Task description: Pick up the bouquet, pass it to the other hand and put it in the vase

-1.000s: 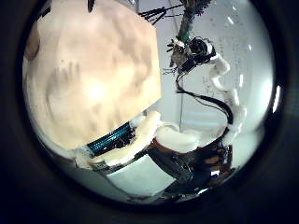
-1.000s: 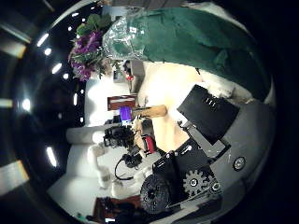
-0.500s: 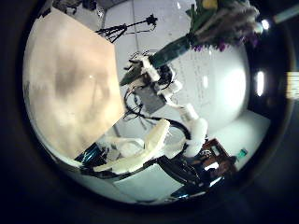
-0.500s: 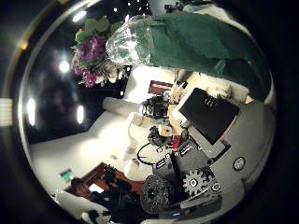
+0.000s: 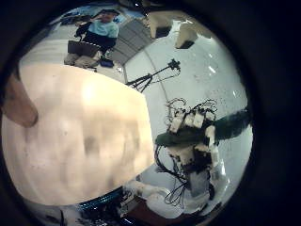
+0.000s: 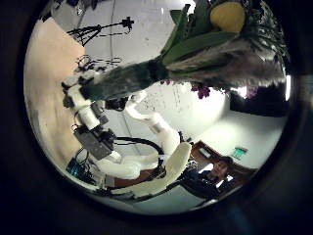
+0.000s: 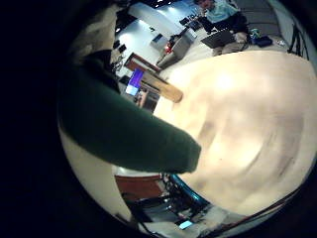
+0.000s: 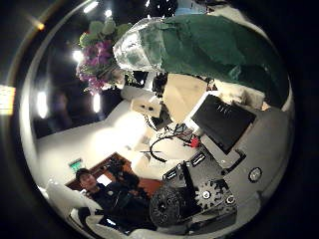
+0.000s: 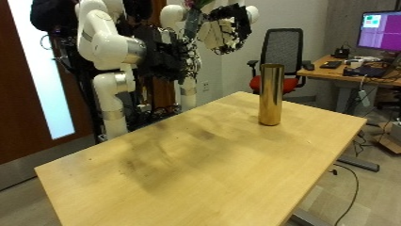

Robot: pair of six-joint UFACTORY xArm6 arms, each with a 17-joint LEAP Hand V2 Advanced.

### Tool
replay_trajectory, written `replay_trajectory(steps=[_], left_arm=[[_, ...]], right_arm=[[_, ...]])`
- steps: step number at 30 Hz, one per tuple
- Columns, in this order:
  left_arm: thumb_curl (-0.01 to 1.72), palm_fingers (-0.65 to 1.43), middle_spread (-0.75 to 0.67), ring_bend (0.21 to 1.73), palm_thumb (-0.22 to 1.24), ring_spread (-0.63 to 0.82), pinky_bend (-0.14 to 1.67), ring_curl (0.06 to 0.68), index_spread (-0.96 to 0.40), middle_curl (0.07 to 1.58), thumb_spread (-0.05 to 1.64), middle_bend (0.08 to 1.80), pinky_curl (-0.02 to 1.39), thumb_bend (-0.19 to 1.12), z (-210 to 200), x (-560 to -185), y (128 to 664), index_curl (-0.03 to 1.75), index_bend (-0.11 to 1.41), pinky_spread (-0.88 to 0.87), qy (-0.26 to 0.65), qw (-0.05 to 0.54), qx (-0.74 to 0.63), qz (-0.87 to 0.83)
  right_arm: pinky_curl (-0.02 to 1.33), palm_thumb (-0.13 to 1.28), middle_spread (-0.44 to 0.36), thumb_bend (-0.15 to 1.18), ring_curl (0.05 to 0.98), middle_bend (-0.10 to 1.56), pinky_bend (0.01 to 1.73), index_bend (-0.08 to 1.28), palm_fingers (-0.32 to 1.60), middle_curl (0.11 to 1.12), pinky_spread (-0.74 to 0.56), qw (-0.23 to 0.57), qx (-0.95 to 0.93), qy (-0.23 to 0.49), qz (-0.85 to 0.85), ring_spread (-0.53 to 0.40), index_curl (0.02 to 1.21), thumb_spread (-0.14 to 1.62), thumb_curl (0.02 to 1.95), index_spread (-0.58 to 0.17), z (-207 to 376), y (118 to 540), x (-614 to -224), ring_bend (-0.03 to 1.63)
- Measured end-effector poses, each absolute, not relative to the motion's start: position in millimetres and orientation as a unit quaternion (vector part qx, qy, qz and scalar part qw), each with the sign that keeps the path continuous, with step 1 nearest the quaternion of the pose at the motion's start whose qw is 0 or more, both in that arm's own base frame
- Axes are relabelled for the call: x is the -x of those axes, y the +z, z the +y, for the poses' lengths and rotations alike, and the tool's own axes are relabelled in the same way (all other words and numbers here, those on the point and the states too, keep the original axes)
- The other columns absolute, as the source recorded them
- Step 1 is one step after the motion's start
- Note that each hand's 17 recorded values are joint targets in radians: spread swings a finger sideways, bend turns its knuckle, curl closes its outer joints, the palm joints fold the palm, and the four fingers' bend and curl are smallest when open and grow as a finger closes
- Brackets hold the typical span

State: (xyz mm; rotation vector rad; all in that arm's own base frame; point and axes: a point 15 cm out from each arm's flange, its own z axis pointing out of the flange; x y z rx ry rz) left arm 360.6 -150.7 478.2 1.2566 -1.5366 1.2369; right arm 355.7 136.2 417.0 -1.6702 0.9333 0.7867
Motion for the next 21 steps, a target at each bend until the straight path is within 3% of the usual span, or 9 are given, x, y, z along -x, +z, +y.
replay_trajectory(steps=[12,17,19,21], left_arm=[[0.34,0.21,0.31,0.60,0.26,0.47,0.31,0.190,0.32,0.36,0.77,0.35,0.31,-0.04,-173.7,-336.6,497.5,0.26,0.15,0.43,0.466,0.496,-0.424,-0.598],[0.34,0.32,0.11,0.60,0.30,0.39,0.29,0.179,0.29,0.41,0.77,0.51,0.30,-0.03,-175.0,-335.7,500.7,0.26,0.15,0.35,0.455,0.515,-0.425,-0.588],[0.35,0.46,-0.09,0.62,0.39,0.21,0.28,0.175,0.21,0.50,0.81,0.74,0.29,-0.02,-176.1,-332.7,500.0,0.27,0.17,0.21,0.441,0.525,-0.430,-0.588],[0.35,0.49,-0.16,0.66,0.44,0.09,0.32,0.181,0.17,0.55,0.82,0.79,0.29,-0.02,-175.7,-329.1,498.5,0.28,0.18,0.13,0.428,0.531,-0.434,-0.589]], right_arm=[[0.94,1.19,-0.106,-0.02,0.615,1.36,1.13,1.04,1.14,0.71,-0.24,0.495,0.710,0.324,0.383,-0.172,0.98,0.20,0.96,-0.257,167.5,404.9,-360.2,1.46],[0.96,1.19,-0.106,-0.02,0.617,1.36,1.12,1.04,1.14,0.71,-0.24,0.486,0.720,0.310,0.386,-0.172,0.98,0.20,0.96,-0.257,179.7,396.8,-366.7,1.46],[0.97,1.19,-0.106,-0.02,0.618,1.36,1.12,1.04,1.14,0.71,-0.24,0.484,0.722,0.302,0.392,-0.172,0.98,0.20,0.96,-0.257,179.6,393.9,-371.0,1.46],[0.98,1.19,-0.106,-0.02,0.619,1.36,1.11,1.04,1.14,0.71,-0.24,0.483,0.721,0.301,0.395,-0.173,0.98,0.20,0.96,-0.257,179.8,391.2,-373.1,1.46]])
